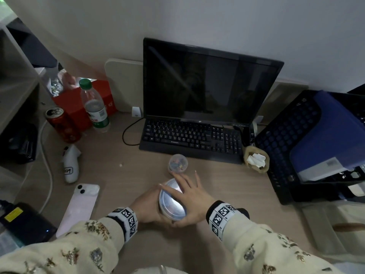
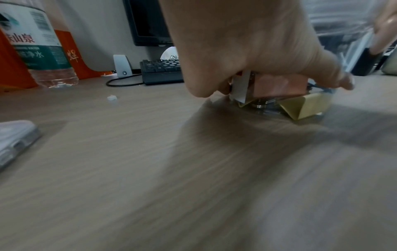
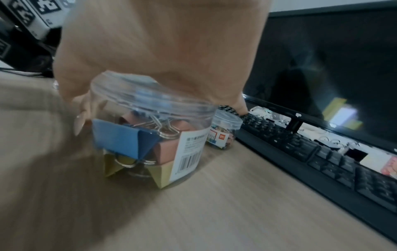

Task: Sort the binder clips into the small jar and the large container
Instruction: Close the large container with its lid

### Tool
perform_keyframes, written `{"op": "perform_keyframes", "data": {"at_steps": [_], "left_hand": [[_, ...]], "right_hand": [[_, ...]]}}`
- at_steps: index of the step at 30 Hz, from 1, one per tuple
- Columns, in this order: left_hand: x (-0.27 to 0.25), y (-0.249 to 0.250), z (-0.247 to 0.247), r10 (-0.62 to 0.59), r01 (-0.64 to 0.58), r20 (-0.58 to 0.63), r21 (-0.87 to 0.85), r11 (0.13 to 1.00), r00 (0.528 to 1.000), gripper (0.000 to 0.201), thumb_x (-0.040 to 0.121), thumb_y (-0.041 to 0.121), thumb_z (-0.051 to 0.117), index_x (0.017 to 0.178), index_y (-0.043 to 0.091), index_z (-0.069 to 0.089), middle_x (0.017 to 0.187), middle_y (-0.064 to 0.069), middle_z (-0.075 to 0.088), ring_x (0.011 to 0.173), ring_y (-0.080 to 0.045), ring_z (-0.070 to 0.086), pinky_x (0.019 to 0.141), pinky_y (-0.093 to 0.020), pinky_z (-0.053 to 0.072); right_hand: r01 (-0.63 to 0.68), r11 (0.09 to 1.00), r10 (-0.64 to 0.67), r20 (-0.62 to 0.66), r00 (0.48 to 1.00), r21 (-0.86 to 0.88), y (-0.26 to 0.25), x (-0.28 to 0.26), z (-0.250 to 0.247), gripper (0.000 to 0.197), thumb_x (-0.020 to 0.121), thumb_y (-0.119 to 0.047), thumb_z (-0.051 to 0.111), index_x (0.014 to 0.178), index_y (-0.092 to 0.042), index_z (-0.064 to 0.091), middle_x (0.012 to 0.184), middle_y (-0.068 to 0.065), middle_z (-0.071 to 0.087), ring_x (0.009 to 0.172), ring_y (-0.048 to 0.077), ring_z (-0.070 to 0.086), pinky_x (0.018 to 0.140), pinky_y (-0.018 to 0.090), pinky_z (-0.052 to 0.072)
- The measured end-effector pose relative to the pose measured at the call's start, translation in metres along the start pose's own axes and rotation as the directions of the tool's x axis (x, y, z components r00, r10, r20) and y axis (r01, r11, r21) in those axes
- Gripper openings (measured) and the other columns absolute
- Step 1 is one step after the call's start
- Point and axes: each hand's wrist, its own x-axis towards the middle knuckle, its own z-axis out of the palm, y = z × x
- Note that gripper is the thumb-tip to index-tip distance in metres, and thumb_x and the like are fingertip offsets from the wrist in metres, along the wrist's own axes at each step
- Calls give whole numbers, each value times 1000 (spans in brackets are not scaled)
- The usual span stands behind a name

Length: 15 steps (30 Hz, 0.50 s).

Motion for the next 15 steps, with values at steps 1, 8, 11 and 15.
{"op": "perform_keyframes", "data": {"at_steps": [1,8,11,15], "left_hand": [[0,-1,0,-12,12,-9,7,1000,1000,71,57,40,93,118,30,59,112,14,68,105,-4,65,88,-35,55],[-4,5,0,-33,35,-51,36,999,998,62,56,31,91,104,42,54,112,38,58,102,11,59,83,-13,49],[-5,0,2,-46,49,-77,34,998,996,73,55,40,91,114,54,48,116,31,58,107,8,59,88,-21,51],[-8,-24,8,-124,127,-88,34,991,988,102,49,57,91,133,46,33,130,20,53,121,1,53,99,-34,49]], "right_hand": [[-8,1000,8,-11,1000,27,-1,-1,1,116,64,-72,67,149,-44,-8,158,16,3,146,31,-5,106,72,-8],[-25,999,27,-54,998,44,-6,-5,2,112,67,-70,65,149,-44,-5,152,16,16,140,35,13,111,65,-2],[-35,999,37,-58,998,36,-6,-4,4,112,66,-72,64,150,-44,-5,152,16,18,140,36,15,111,66,-2],[-72,997,73,-21,997,27,-8,-1,4,119,63,-71,66,148,-44,-13,153,16,14,141,36,11,111,67,-3]]}}
